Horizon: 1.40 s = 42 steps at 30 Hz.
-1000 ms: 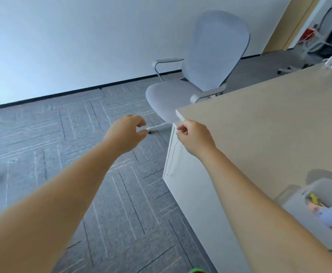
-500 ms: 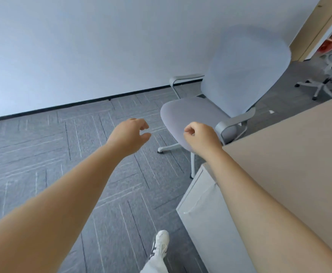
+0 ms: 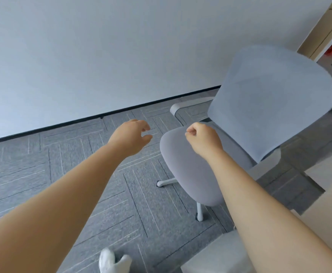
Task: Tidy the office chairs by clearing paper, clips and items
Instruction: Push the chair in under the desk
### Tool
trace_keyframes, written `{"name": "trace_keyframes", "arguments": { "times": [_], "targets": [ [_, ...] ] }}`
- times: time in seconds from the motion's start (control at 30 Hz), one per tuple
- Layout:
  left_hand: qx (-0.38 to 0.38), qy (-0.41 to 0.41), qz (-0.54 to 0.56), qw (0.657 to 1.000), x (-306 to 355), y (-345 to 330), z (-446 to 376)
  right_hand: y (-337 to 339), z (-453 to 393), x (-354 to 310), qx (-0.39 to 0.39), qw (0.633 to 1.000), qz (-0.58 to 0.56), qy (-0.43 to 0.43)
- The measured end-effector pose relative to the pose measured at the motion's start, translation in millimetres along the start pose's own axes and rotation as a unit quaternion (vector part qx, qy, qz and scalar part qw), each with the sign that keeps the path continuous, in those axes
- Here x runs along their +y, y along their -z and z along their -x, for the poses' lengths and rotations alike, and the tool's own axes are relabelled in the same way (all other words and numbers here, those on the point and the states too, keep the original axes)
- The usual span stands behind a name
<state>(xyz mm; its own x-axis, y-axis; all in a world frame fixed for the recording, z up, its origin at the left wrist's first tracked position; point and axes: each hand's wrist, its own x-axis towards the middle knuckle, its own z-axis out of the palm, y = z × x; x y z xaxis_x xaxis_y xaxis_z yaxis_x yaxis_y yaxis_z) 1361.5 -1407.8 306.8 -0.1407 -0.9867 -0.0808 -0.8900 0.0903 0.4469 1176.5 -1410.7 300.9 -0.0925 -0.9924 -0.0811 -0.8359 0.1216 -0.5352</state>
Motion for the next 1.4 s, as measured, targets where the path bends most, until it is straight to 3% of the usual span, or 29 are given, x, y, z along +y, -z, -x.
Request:
{"name": "trace_keyframes", "arguments": {
  "times": [0.4,0.57,0.8,1.07,1.4],
  "targets": [
    [-0.088,-0.083,-0.016,0.993,-109.7,39.4,-266.8,-56.6,-223.8,-65.9,0.064,0.984,-0.004,-0.167],
    [-0.126,-0.130,-0.025,0.983,-125.9,35.0,-352.7,-75.5,-293.9,-56.8,0.071,0.965,-0.004,-0.251],
    [-0.178,-0.182,-0.042,0.966,-133.3,-23.5,-481.2,-126.3,-411.4,-8.3,0.079,0.934,-0.057,-0.342],
    [-0.258,-0.215,-0.071,0.939,-121.7,-108.8,-614.9,-178.2,-529.1,65.4,0.129,0.855,-0.165,-0.475],
    [-0.340,-0.271,-0.098,0.895,-108.8,-163.0,-666.4,-206.2,-552.8,97.3,0.152,0.806,-0.184,-0.542]
  ]
}}
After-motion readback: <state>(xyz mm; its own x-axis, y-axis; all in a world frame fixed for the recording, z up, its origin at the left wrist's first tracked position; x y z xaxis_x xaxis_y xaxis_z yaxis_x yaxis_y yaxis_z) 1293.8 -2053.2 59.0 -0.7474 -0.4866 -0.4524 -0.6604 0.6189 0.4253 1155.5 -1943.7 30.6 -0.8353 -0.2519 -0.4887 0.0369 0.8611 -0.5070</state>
